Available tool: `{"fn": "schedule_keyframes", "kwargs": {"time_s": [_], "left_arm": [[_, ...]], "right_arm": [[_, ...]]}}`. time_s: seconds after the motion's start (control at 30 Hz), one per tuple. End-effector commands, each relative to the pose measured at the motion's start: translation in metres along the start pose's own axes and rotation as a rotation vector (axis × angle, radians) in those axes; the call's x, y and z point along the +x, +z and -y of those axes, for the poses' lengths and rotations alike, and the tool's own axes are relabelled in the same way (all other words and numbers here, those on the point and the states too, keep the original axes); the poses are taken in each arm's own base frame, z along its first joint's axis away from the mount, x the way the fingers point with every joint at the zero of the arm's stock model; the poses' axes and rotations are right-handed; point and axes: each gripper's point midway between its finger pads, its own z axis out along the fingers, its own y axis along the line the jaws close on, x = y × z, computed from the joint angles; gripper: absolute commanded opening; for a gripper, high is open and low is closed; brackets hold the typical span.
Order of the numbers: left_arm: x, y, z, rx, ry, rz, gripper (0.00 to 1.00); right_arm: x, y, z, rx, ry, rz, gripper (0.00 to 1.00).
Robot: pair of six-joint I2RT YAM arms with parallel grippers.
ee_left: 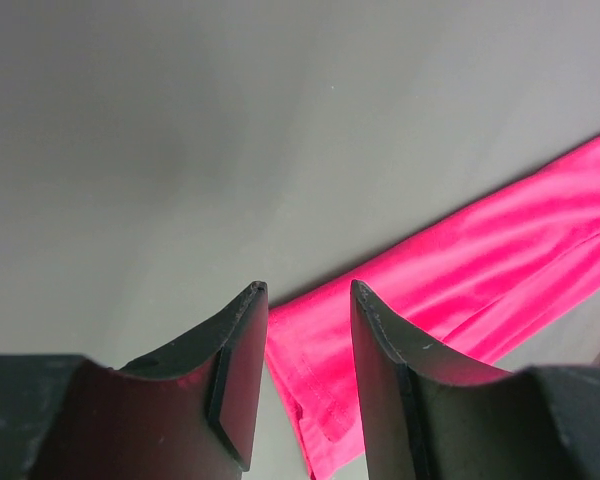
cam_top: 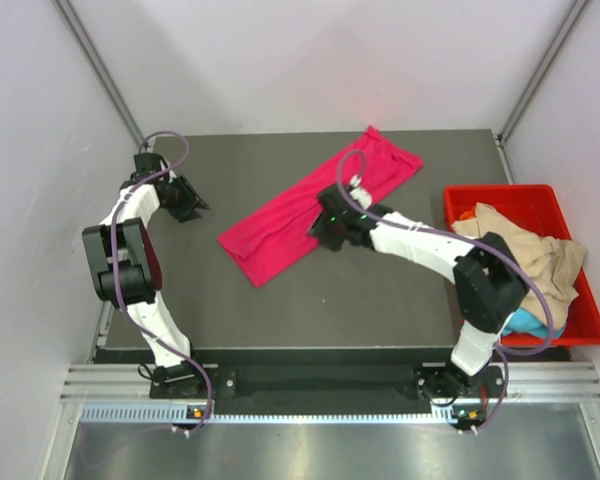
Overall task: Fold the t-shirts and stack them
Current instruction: Fold the tshirt
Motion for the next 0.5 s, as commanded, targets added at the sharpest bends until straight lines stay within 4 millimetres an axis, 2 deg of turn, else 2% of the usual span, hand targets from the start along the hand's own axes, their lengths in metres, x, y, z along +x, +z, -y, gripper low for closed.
{"fn": "schedule_keyframes", "kwargs": {"time_s": [0.0,0.17,0.3,0.47], "left_arm": [[-0.009,-0.005,0.013,0.056,0.022,0.026,0.44],[-0.008,-0.001,0.006,0.032,0.034,0.01,0.44],[-0.009,0.0,0.01,0.045,0.033,0.008,0.44],[-0.01,0.001,0.006,0.041,0.022,0.005,0.44]], "right_arm": [[0.033,0.013,-0.022,-0.005,0.072,0.002,0.4],[0.089,0.028,-0.032,-0.007,0.082,-0.061,0.4],[0.118,0.042,-0.043,-0.017,0.067,-0.086,0.39],[0.148,0.046,-0.049,0.006,0.045,-0.116,0.39]]}}
